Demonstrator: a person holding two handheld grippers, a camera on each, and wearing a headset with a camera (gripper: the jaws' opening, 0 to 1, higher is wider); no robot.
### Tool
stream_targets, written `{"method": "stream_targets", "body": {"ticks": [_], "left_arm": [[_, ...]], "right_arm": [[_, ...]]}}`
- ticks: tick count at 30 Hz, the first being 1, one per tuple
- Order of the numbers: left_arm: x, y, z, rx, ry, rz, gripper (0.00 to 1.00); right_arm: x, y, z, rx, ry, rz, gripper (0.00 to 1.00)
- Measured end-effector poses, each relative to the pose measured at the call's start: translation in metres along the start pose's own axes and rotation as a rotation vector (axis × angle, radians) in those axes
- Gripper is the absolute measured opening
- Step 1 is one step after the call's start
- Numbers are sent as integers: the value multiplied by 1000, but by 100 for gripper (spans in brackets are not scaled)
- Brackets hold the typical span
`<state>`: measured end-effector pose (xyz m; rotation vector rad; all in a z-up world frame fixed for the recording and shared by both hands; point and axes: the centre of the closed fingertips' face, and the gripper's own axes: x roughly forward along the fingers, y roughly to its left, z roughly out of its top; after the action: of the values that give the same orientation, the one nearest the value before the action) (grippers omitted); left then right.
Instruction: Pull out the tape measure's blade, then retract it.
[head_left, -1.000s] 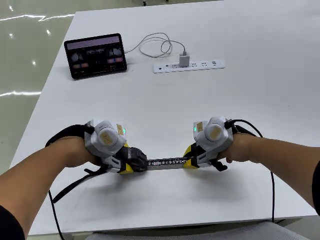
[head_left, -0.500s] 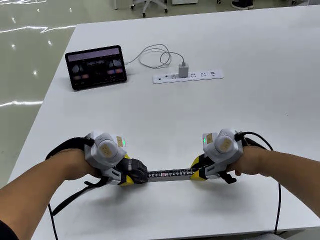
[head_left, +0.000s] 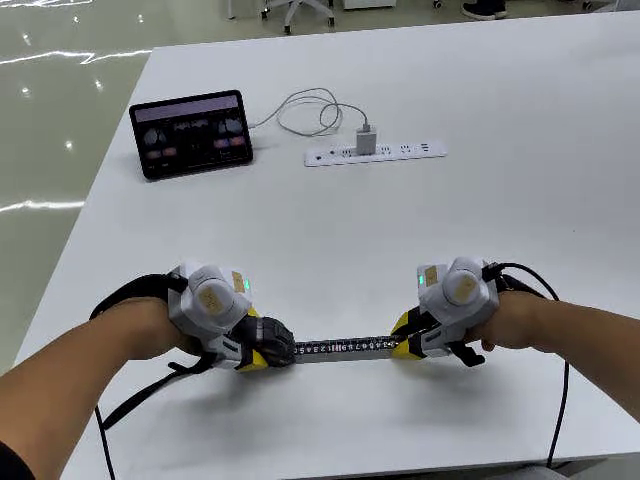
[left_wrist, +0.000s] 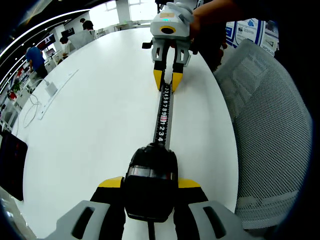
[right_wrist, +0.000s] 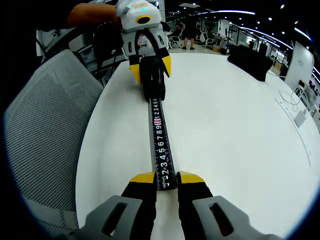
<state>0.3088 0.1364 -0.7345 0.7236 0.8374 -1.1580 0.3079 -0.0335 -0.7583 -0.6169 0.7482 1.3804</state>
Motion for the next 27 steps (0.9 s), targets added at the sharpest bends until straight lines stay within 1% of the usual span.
{"method": "stream_targets", "body": {"ticks": [8, 17, 21, 27], "left_arm": [[0, -1, 1, 3, 0, 2, 33], [0, -1, 1, 1, -2, 0, 33], [0, -1, 1, 5, -2, -1, 33], [0, -2, 1, 5, -3, 1, 33]], "right_arm": [[-4, 1, -6, -10, 12, -1, 11], [-8, 0, -13, 2, 17, -8, 11], [-11, 0, -16, 3, 15, -7, 11], [-17, -2, -24, 2, 26, -14, 11]]}}
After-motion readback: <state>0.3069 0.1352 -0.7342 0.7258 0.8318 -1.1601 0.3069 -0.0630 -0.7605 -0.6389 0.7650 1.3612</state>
